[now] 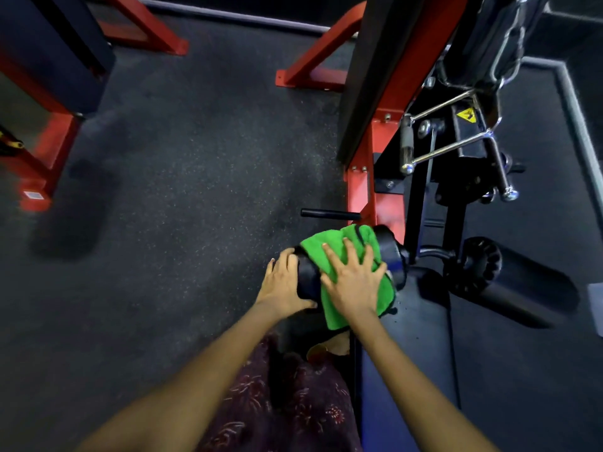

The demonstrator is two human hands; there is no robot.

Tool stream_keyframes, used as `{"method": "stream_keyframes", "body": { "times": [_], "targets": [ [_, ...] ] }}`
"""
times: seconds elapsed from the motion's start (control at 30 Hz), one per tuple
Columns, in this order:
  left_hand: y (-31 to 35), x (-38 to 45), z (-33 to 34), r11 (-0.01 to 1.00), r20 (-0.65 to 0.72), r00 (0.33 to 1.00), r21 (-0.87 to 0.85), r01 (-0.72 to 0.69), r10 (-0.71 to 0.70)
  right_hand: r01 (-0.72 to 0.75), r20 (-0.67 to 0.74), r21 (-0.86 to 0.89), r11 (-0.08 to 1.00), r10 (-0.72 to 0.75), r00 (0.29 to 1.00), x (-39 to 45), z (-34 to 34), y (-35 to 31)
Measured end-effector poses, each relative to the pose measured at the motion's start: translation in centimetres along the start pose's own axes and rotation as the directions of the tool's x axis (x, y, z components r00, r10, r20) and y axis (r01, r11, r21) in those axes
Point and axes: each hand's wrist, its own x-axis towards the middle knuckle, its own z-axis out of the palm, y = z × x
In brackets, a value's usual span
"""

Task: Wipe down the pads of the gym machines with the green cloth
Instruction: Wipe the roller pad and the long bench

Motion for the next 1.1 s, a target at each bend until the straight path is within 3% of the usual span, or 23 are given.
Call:
{"method": "stream_keyframes", "body": {
  "times": [0.13,0.2,0.27,0.4,0.5,0.7,0.83,0.9,0.97,1.1],
  "targets": [
    [-0.4,2.2,-2.5,1.000,0.135,0.991,-0.004,-0.004,0.005,-0.190,-0.068,0.046,0.981,0.193,0.979,2.2,-1.5,2.3],
    [-0.1,3.0,-2.5,0.998,0.240,0.970,0.049,0.034,-0.045,-0.194,-0.059,0.032,0.980,0.196,0.979,2.9,-1.8,1.2],
    [0.1,3.4,-2.2,0.995,0.293,0.953,0.087,0.047,-0.071,-0.110,-0.017,0.024,0.994,0.110,0.994,2.9,-1.5,-0.6],
    [0.6,3.2,-1.6,0.988,0.232,0.970,0.153,0.034,-0.070,0.043,0.015,-0.010,0.999,-0.043,0.999,0.9,-0.1,-1.9],
    [1.0,1.8,-0.4,0.986,0.170,0.982,0.156,0.051,-0.078,-0.004,-0.026,-0.021,1.000,0.004,1.000,0.2,-0.2,0.2],
    [2.3,-0.6,1.3,0.951,0.007,0.994,0.290,0.104,-0.111,-0.245,-0.110,0.035,0.969,0.247,0.963,2.7,-1.1,1.2],
    [2.7,-1.9,3.2,0.926,-0.078,0.995,0.366,0.091,-0.067,-0.104,-0.044,0.050,0.993,0.106,0.993,1.4,0.2,-3.0],
    [2.4,-2.4,4.2,0.948,-0.179,0.984,0.315,0.048,0.010,-0.026,-0.030,0.052,0.998,0.027,0.999,0.2,0.8,-3.5],
    [1.8,-2.4,3.6,0.978,-0.133,0.991,0.206,0.028,0.000,-0.001,-0.036,0.016,1.000,0.001,0.999,0.1,0.8,-1.6],
    [-0.3,-1.5,1.5,0.997,-0.077,0.995,0.055,-0.058,0.062,-0.161,-0.148,0.023,0.987,0.163,0.975,1.1,0.2,3.3]
  ]
}}
